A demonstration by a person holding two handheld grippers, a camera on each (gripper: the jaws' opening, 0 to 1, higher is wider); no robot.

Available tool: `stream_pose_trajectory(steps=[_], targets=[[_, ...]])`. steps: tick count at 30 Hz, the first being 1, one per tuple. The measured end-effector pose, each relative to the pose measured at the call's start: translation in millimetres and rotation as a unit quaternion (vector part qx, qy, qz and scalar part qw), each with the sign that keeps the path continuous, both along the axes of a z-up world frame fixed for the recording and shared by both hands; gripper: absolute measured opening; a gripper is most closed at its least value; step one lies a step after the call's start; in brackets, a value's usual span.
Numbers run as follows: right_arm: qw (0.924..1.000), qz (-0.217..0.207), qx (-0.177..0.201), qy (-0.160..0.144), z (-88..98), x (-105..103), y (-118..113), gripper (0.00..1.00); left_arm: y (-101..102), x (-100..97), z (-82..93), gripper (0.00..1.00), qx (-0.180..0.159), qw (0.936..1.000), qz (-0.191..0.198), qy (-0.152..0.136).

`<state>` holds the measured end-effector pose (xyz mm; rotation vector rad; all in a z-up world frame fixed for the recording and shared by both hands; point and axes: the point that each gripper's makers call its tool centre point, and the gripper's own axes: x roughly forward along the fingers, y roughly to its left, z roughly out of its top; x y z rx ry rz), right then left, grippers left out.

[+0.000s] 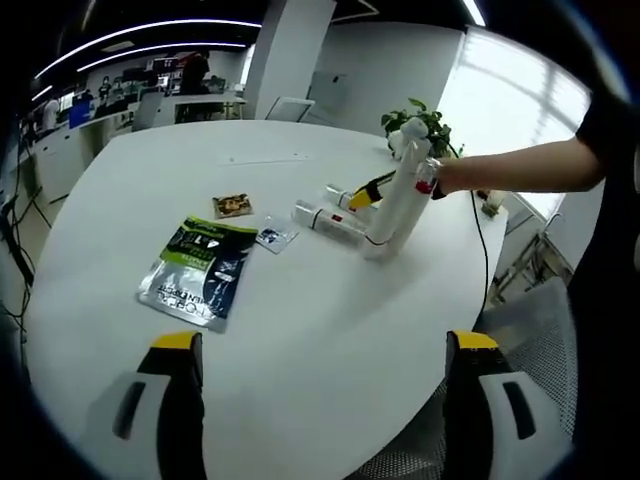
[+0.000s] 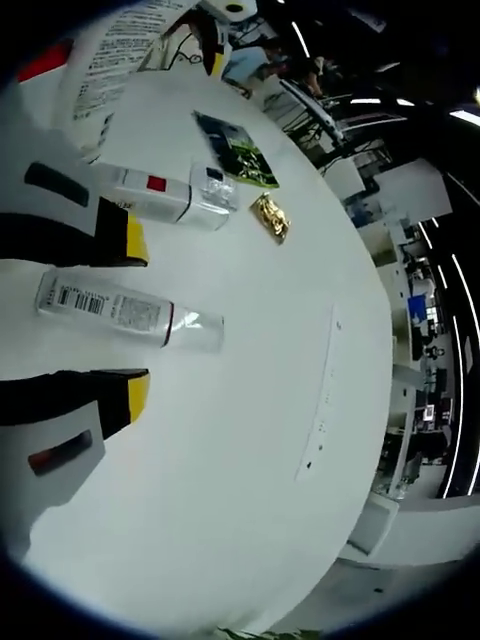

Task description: Arrange the skincare products in the storage area until every visible bottle or jar stands upright without overlapping.

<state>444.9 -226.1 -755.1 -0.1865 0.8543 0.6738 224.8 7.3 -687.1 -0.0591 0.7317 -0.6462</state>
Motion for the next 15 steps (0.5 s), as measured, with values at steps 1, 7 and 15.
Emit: stream_pose_trajectory(steps=[1,7,15], targets=[[1.0,0.002,-0.001,0.0,-0.6,1.1,0.2,0.33,-0.6,0.3,-0.1,0.93,0.0,1.0,-0.001,0.0],[0.9998,0.009,-0.015,0.003,-1.8,-2.5,0.4,0.26,-2.1,-0.4,0.1,0.93,0.002,1.0,-0.007,0.002],[0.9984,0.043,-0.037,0.0,-6.3,-4.9,-3.5,0.22,-1.2,0.2,-2.6,0.92,0.004,0.9999,-0.008,0.005]])
